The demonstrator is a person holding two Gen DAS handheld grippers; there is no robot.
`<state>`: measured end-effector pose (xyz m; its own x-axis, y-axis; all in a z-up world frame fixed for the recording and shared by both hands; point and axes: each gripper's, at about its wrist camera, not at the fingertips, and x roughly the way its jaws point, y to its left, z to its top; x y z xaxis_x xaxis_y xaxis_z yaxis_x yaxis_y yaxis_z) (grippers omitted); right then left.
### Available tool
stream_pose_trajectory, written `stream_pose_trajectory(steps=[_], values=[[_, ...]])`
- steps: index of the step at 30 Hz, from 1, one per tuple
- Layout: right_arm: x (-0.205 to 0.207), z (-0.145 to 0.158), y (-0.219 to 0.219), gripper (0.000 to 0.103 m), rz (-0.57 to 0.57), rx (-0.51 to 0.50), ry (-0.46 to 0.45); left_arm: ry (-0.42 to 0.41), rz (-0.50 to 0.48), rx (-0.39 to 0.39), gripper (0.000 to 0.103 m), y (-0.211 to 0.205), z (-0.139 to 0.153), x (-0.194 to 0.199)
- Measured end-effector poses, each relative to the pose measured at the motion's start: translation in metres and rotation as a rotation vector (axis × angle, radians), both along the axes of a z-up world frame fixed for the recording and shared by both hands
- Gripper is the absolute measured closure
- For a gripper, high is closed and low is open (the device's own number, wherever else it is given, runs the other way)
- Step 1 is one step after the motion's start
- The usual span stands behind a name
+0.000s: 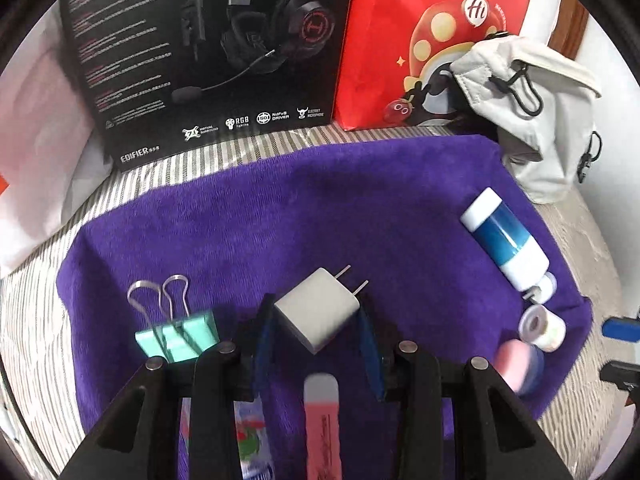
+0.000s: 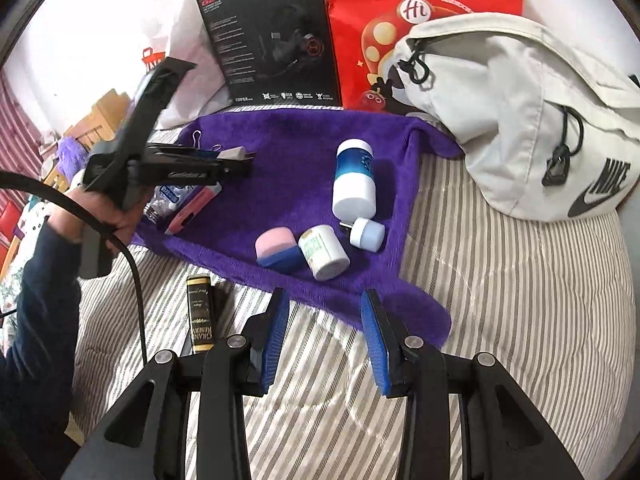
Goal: Organize rigid objects
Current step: 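Lower the plug onto the towel and open the left gripper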
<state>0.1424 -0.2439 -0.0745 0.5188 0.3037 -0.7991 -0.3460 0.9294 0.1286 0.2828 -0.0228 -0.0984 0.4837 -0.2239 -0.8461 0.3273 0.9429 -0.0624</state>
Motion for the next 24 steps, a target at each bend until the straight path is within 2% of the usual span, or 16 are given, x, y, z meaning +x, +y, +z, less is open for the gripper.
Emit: stream_pose_trajectory(steps=[8, 14, 18, 24], values=[[-0.003, -0.007, -0.001, 0.065, -0.007, 0.013, 0.015, -0.030, -0.013, 0.078, 0.064, -0.011, -0.001, -0.001], [-0.013, -0.005, -0.001, 0.065, -0.005, 0.023, 0.001, -0.011, 0.009, 0.089, 0.053, -0.019, -0.003, -0.004], [-0.022, -0.003, -0.005, 0.065, -0.016, 0.026, -0.005, 0.001, 0.019, 0.097, 0.052, -0.021, -0.004, -0.012], [-0.040, 0.000, -0.011, 0.065, -0.028, 0.035, -0.019, -0.056, 0.008, 0.087, 0.052, -0.025, 0.023, -0.043]])
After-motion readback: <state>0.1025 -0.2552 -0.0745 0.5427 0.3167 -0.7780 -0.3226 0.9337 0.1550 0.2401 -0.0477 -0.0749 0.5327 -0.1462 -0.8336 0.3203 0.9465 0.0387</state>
